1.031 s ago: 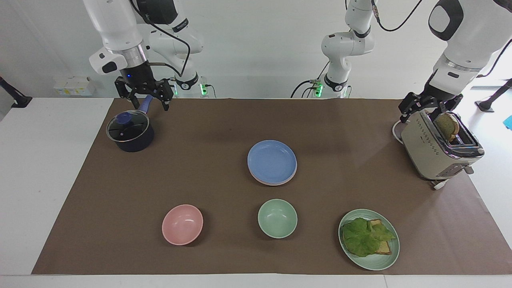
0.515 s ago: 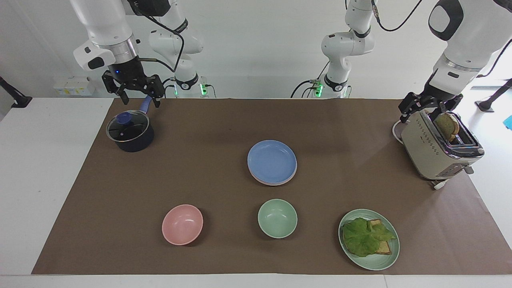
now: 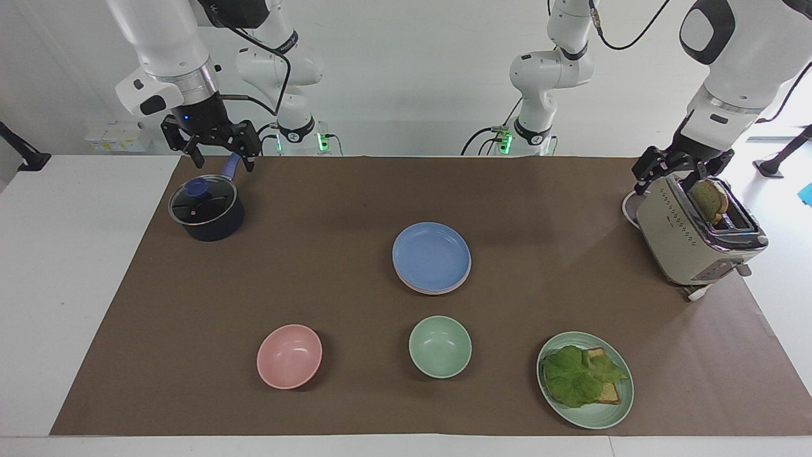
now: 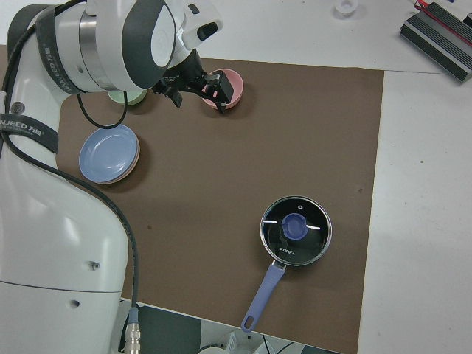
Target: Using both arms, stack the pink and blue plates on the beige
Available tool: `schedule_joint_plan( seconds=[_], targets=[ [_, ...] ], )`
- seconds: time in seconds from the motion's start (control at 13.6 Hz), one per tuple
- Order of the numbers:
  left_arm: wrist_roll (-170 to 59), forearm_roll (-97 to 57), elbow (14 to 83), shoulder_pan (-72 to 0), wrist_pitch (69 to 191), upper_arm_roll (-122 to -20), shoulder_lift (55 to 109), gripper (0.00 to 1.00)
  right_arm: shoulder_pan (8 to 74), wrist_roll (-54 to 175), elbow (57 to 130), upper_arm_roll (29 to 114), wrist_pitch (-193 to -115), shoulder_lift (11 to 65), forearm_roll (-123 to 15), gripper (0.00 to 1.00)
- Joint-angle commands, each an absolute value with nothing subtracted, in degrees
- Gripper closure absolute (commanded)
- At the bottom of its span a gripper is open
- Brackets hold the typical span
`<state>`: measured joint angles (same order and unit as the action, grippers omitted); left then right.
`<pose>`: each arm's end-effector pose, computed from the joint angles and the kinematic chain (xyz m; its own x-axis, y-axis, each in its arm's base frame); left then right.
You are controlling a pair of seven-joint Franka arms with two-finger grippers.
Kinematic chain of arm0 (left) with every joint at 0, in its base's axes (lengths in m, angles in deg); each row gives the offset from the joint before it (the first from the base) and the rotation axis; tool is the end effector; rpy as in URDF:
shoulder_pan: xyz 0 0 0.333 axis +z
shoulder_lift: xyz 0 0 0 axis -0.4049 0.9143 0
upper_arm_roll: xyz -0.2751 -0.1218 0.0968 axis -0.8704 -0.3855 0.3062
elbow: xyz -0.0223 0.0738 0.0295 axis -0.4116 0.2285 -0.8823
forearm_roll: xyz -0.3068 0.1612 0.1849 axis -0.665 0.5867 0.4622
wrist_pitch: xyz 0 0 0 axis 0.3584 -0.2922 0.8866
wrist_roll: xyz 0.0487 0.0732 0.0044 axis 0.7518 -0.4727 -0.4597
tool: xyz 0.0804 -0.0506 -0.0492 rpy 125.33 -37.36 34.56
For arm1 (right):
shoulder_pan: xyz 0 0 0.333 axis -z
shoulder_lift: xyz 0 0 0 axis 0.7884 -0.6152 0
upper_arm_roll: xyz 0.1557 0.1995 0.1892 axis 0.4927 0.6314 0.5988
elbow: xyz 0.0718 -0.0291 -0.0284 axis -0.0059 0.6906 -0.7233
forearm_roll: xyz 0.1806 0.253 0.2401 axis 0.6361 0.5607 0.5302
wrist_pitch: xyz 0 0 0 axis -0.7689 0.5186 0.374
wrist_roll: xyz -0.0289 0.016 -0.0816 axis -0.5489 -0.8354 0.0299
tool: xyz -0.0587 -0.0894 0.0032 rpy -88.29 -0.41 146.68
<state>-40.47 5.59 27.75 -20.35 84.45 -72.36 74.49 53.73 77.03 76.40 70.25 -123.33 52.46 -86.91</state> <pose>0.5720 -0.0064 0.6215 0.9992 -0.0052 0.0388 -0.0048 -0.9999 -0.0108 0.5521 0.0338 0.6417 0.9966 -0.0824 -0.0033 -0.0822 -0.9959 0.0380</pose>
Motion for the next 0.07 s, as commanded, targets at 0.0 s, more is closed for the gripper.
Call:
schedule_joint_plan(
  seconds=[0.0],
  targets=[
    [-39.9, 6.0, 27.8, -19.9, 83.8, -72.5, 74.2, 0.0, 54.1, 75.8, 76.5, 70.6, -122.1, 52.9, -87.1, 0.0]
  ],
)
